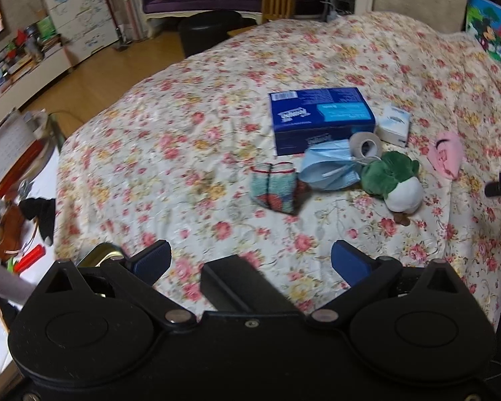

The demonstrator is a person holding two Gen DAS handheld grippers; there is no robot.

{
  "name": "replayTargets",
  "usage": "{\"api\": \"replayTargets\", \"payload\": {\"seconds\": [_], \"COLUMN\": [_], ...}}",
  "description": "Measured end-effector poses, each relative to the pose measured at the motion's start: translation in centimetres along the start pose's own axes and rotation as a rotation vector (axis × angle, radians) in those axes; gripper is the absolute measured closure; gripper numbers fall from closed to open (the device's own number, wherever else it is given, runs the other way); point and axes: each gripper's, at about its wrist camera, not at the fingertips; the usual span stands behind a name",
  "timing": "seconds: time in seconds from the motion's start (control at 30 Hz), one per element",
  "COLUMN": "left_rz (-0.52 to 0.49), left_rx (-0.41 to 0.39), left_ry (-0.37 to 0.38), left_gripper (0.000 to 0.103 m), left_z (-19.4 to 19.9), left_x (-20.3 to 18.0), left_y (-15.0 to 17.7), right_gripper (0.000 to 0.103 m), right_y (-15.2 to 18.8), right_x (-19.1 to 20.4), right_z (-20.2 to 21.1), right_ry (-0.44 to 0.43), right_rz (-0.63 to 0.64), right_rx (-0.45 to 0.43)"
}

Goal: Organize soft objects
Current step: 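Grasp the rolled teal-and-red towel with left gripper while right grasps the pink cloth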

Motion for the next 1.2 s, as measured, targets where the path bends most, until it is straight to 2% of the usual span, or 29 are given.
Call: {"api": "replayTargets", "payload": {"seconds": [0.3, 0.5, 0.77, 0.93, 1.1, 1.2], "left_rz": [-0.030, -0.028, -0.021, -0.016, -0.007, -0.002], "left_rx": [0.060, 0.086, 0.120, 0.137, 0.147, 0.154], "left_ry": [0.005, -0.021, -0.038, -0.041, -0.026, -0.025], "left_gripper": [0.004, 0.004, 0.004, 0.004, 0.004, 0.004], "left_z": [-3.5, -5.5, -8.9, -10.7, -12.0, -12.9], "left_x": [-1.9, -2.1, -1.9, -1.2, -0.5, -0.3], "left_y": [-0.8, -1.9, -3.3, -3.7, -4.2, -4.5], "right_gripper": [0.029, 0.029, 0.027, 0.020, 0.019, 0.019], "right_y": [-3.4, -5.0, -7.1, -8.2, -8.5, -8.4], "right_x": [-0.3, 0.2, 0.7, 1.6, 2.3, 2.8], "right_z": [-2.7, -4.3, -6.6, -7.7, -10.6, -12.6], "right_ry": [0.009, 0.017, 0.001, -0.011, -0.051, -0.030], "right_rz": [-0.052, -0.062, -0.062, -0.038, -0.054, -0.058], "right_rx": [0.041, 0.048, 0.021, -0.002, 0.051, 0.074]}}
Point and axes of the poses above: each gripper's, at about its wrist camera, not at the fingertips, and z roughly against the way its jaws point, x to its left, y to its underside, and after that the axes turned 9 degrees about y, right-handed
